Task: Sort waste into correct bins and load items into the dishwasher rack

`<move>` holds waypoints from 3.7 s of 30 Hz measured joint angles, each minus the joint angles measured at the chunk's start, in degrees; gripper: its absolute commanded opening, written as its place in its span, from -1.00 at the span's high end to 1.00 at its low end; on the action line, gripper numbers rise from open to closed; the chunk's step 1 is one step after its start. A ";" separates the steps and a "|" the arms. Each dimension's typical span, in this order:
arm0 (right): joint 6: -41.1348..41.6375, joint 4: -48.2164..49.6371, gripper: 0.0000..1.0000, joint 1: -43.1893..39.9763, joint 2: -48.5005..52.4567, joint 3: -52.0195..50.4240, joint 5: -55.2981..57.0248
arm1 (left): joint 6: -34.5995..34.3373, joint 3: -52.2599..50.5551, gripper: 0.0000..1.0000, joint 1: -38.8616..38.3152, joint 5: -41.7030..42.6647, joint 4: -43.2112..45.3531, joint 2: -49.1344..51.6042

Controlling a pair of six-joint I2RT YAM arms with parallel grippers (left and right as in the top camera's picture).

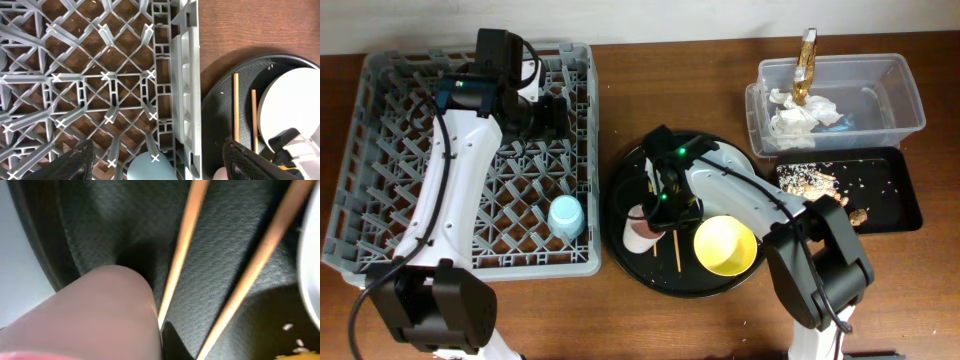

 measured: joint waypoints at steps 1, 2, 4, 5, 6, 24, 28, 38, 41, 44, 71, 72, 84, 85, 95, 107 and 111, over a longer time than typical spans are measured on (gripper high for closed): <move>-0.02 -0.33 0.92 -0.33 -0.02 0.11 -0.02 | 0.00 0.00 -0.62 0.00 0.00 0.00 0.00; 0.04 -1.57 0.92 -0.87 -0.02 0.52 -0.02 | 0.00 0.00 -0.63 0.00 0.00 0.00 0.00; -0.02 -3.02 0.92 -2.34 -0.66 2.73 -0.76 | 0.00 0.00 -0.64 0.00 0.28 0.02 0.00; -0.02 -2.89 0.92 -3.58 -1.77 4.24 -2.51 | -0.02 0.00 -0.67 0.00 1.86 0.02 0.00; -0.13 -1.46 0.92 -5.16 -3.15 5.62 -4.94 | 0.24 0.00 -0.70 0.13 4.44 0.17 0.00; 17.05 53.02 0.92 -16.09 -6.67 8.48 -49.94 | 27.85 0.07 -0.91 5.29 81.02 0.81 4.61; 17.59 53.48 0.92 -13.97 -6.67 8.48 -50.47 | 28.59 0.07 -0.91 5.29 81.66 0.92 4.61; 17.99 53.94 0.19 -11.10 -6.67 8.48 -48.41 | 29.05 0.09 -0.39 5.31 82.55 1.11 4.61; 17.57 54.58 -0.67 -10.78 -7.02 8.50 -50.01 | 29.09 0.07 -0.39 5.35 81.09 1.29 5.25; 17.46 54.07 -0.94 -12.52 -7.17 8.52 -47.65 | 29.73 0.15 -0.39 6.73 82.23 1.64 5.86; -0.46 6.40 -0.97 -17.03 -7.08 8.59 0.66 | 14.19 -0.66 -0.31 -2.84 -4.13 -4.07 5.16; -0.48 6.19 -0.97 -17.03 -7.08 8.59 0.83 | 14.16 -0.81 -0.32 -2.82 -4.61 -3.58 6.12; -1.03 5.84 -0.97 -17.03 -7.08 8.59 1.14 | 13.75 3.52 -0.66 -2.86 0.42 -1.09 12.98; -1.05 5.81 -0.96 -17.03 -7.08 8.59 1.09 | 13.75 6.86 -0.65 -2.89 2.38 -1.46 12.98; 0.59 0.76 -0.97 -27.21 -17.88 19.02 4.87 | 7.72 11.98 -0.59 -13.73 15.47 0.04 13.05; 1.79 -13.49 -0.97 -41.81 -20.85 21.33 7.02 | -5.07 11.98 -0.36 -23.12 10.21 11.69 27.93; 1.79 -13.92 -0.97 -41.81 -20.46 21.33 7.02 | -5.33 11.98 -0.19 -24.57 10.03 15.39 30.34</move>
